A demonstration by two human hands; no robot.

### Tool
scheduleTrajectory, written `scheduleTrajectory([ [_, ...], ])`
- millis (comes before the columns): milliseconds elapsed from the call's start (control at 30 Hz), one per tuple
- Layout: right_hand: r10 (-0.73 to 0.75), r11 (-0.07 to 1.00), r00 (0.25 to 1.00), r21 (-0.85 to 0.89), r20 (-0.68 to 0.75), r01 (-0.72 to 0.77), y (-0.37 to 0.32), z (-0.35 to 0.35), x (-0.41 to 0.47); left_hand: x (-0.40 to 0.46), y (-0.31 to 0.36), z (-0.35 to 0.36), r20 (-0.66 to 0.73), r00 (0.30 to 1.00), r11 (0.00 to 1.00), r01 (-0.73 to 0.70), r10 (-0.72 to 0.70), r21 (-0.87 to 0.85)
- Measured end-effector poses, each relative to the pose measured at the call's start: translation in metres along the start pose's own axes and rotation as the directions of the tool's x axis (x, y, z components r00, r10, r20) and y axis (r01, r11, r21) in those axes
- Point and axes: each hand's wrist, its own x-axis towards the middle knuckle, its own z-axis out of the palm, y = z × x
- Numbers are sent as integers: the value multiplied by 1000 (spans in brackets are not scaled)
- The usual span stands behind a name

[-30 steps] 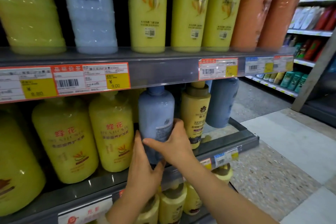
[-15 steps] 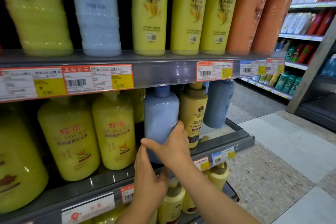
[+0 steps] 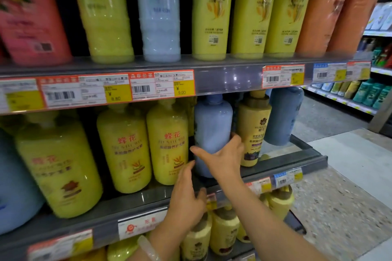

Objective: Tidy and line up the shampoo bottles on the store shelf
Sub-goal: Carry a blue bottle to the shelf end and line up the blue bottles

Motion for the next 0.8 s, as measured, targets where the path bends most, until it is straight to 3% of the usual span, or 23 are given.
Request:
scheduleTrajectory([
  [100,-30,999,999,18,-21,31,3,2,7,1,-2,-1,7,1000,1000,6,-5,-11],
  [233,-135,991,963,55,234,126,22,-18,15,-1,-3,0,-5,1000,999,12,-12,-32],
  [300,-158,986,947,-4,281,166,26,-20,14,-2,-3,1,-4,1000,1000,5,-5,-19],
  [367,-154,984,969,-59,192,168,19,-9,11,-2,-2,1,6,1000,1000,1,-1,0],
  [467,-25,999,1000,-38,-3,25,-2,10,11,-2,-2,0,4,1000,1000,-2,2,3],
  [533,-8,999,999,-31,-37,6,-3,12,15,-2,-3,0,2,1000,1000,-4,4,-8],
  [667,-105,994,984,-7,145,107,8,-10,25,-3,-3,1,-2,1000,1000,7,-7,-25],
  [800,-74,997,910,62,408,53,13,-35,32,-3,-1,1,-1,1000,999,14,-14,-33],
])
